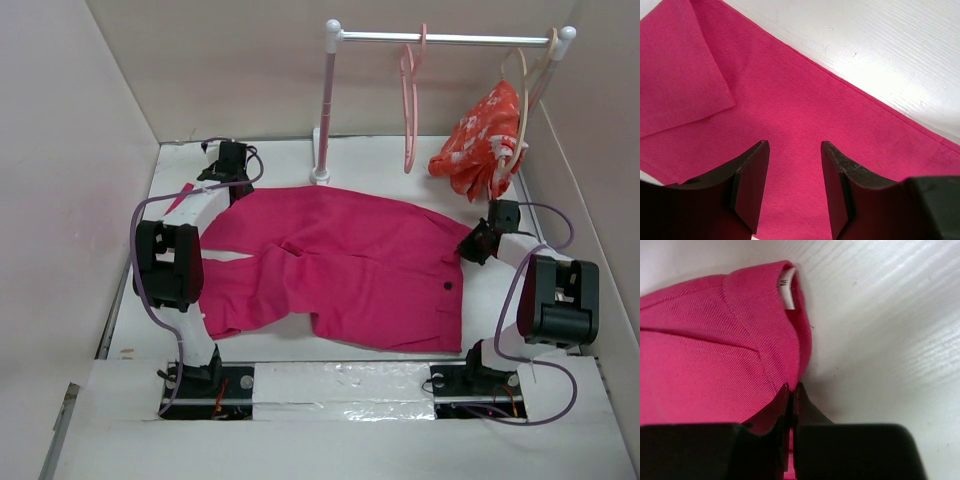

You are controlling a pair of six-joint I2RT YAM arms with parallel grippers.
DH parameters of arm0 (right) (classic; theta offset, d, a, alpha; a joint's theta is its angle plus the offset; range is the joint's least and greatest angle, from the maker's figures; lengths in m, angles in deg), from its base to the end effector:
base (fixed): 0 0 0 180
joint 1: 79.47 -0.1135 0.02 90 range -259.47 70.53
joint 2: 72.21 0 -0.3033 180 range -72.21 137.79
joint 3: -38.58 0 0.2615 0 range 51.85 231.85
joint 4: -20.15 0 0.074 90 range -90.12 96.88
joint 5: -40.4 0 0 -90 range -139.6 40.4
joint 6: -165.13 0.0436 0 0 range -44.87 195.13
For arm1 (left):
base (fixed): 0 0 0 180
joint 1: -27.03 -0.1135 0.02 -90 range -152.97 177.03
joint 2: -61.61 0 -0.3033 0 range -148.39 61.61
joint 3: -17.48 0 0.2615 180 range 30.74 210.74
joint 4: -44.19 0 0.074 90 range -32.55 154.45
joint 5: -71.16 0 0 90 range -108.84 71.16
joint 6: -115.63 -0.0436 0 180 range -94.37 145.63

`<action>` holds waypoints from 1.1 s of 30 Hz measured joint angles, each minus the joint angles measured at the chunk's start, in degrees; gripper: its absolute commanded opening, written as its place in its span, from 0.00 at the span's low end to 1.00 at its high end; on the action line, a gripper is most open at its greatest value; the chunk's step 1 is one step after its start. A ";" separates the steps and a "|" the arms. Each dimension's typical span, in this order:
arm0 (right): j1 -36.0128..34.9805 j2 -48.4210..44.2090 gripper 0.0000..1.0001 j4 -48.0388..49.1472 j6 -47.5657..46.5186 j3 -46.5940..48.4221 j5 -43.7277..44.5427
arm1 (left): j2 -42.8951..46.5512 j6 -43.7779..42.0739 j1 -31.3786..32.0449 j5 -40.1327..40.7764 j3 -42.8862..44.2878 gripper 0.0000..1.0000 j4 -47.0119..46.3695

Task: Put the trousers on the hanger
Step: Flatten out the trousers at the center of the board.

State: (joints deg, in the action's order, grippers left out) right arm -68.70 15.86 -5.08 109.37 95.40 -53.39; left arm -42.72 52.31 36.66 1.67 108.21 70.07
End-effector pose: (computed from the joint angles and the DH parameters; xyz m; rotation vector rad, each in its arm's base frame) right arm 0.2935 -0.0529 0.1830 0.9606 2.3855 0.2408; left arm 0.4343 -0.0582 0.2729 -0.5121 2.1491 0.0548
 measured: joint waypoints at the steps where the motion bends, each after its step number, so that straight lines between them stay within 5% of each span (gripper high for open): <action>1: -0.17 0.02 0.00 -0.74 0.15 0.44 0.85 | 0.00 0.09 0.00 -0.37 0.00 0.41 -0.02; 6: 0.15 -4.00 0.00 -5.68 0.92 0.70 7.13 | 0.04 0.66 0.00 -3.32 -0.46 0.28 -0.79; 12: 5.75 -7.63 0.02 -11.89 0.85 6.67 16.04 | 0.15 0.79 0.00 -7.45 -1.79 0.24 -1.38; 14: 6.99 -7.89 0.20 -12.09 0.63 8.37 19.19 | 0.15 0.61 0.00 -9.07 -2.03 0.24 -1.60; 15: 7.21 -7.98 0.50 -12.02 0.61 8.63 20.22 | 0.15 0.50 0.00 -10.05 -2.05 0.23 -1.70; 17: 7.39 -8.59 0.79 -12.02 1.20 8.90 22.60 | 0.15 -0.28 0.66 -11.45 -2.08 0.24 -2.29; 19: 6.84 -9.79 0.91 -12.00 2.03 8.81 23.12 | 0.15 -1.66 2.51 -10.25 -2.05 0.25 -2.60; 21: 5.40 -12.33 0.91 -11.08 2.89 8.09 22.86 | 0.15 -3.43 6.23 -7.74 -2.03 0.28 -2.56; 24: 0.26 -20.63 0.64 -8.15 4.15 3.45 21.68 | 0.35 -5.27 11.58 -5.29 -2.01 0.34 -2.56; 25: -2.16 -24.70 0.24 -6.56 4.68 0.63 20.96 | 0.55 -5.73 12.94 -4.39 -2.03 0.34 -2.58; 27: -7.34 -33.14 0.00 -3.76 5.97 -5.27 18.86 | 1.05 -6.88 13.88 -1.81 -2.01 0.36 -2.58; 33: -19.91 -53.55 0.00 6.62 7.30 -25.86 9.57 | -1.01 -9.40 11.21 4.59 0.63 0.43 -1.60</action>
State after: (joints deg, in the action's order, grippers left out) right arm -88.62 -37.69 1.54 116.67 69.54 -43.82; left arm -43.73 42.91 47.87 6.26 108.85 68.48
